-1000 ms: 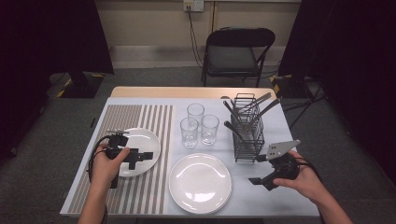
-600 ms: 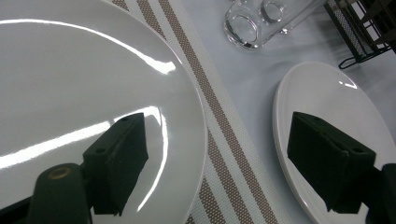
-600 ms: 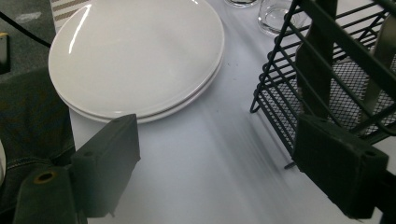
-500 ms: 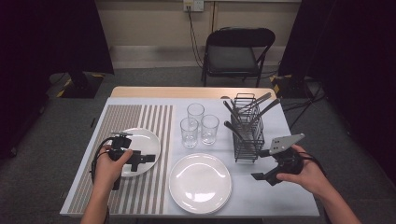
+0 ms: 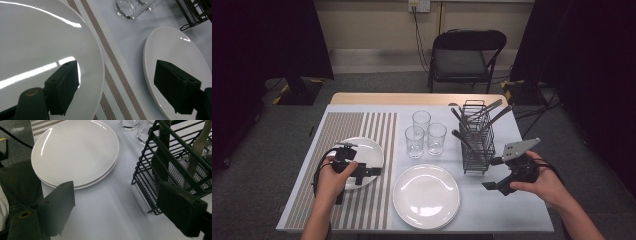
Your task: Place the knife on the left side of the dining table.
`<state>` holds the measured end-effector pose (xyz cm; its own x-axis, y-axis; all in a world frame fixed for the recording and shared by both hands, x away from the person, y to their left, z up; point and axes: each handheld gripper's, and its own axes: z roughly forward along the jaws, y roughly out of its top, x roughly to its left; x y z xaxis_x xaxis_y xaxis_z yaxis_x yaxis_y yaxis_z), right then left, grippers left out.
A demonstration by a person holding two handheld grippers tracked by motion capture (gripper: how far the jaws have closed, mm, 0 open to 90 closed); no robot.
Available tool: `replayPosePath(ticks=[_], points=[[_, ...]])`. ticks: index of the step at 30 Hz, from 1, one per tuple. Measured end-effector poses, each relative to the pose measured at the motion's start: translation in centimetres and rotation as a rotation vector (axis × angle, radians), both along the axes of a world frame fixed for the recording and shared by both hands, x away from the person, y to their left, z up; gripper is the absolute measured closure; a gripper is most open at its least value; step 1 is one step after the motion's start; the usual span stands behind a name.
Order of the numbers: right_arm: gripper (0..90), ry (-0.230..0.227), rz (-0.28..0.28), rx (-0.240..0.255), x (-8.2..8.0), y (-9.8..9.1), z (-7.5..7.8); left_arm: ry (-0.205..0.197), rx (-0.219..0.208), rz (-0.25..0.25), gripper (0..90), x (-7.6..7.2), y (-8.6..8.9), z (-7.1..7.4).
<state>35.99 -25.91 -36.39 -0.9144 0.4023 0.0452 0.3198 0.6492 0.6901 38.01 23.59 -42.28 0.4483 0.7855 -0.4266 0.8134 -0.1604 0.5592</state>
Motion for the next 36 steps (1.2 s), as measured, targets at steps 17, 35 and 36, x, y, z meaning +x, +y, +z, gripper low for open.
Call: replayPosePath(ticks=[17,35,36], points=[[15.4,-0.019,0.021,0.006,0.4,0.9,2.2,0.000,-0.008,-0.004,20.0,-0.2,0.0,0.2],[16.1,-0.033,0.010,0.005,1.2,1.5,3.8,0.016,0.008,-0.015,20.1,-0.1,-0.3,0.2],[16.1,-0.035,0.009,0.008,1.3,1.5,3.9,0.014,0.012,-0.015,20.1,-0.2,-0.3,0.2]])
